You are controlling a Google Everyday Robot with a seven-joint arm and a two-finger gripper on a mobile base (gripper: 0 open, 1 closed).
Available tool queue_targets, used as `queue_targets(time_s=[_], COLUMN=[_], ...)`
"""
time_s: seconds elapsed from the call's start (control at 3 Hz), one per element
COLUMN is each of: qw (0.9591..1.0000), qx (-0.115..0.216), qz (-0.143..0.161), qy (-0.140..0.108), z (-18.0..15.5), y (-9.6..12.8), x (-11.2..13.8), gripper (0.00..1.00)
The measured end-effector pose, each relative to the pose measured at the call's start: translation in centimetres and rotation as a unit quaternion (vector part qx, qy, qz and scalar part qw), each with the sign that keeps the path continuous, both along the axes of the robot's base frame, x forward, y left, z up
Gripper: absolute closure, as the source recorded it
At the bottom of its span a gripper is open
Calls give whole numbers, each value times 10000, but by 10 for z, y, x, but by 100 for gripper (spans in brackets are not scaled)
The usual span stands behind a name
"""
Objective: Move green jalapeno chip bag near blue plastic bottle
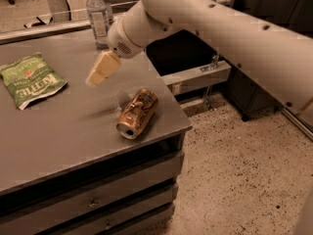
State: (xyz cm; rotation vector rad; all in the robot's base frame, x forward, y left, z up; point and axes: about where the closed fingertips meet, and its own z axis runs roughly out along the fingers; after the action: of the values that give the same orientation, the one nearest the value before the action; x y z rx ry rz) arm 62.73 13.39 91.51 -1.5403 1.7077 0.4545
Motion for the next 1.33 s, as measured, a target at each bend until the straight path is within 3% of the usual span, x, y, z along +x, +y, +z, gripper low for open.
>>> queue_targets(time_s=[0.33, 0.67, 1.33], qw=[9987, 9946, 9851], qx=[401, 847, 1339], qz=[95, 218, 452], qy=[291, 561, 980], z=[-23, -34, -54], y=[53, 96, 153], x=[16, 23, 19], gripper=[0, 0, 0])
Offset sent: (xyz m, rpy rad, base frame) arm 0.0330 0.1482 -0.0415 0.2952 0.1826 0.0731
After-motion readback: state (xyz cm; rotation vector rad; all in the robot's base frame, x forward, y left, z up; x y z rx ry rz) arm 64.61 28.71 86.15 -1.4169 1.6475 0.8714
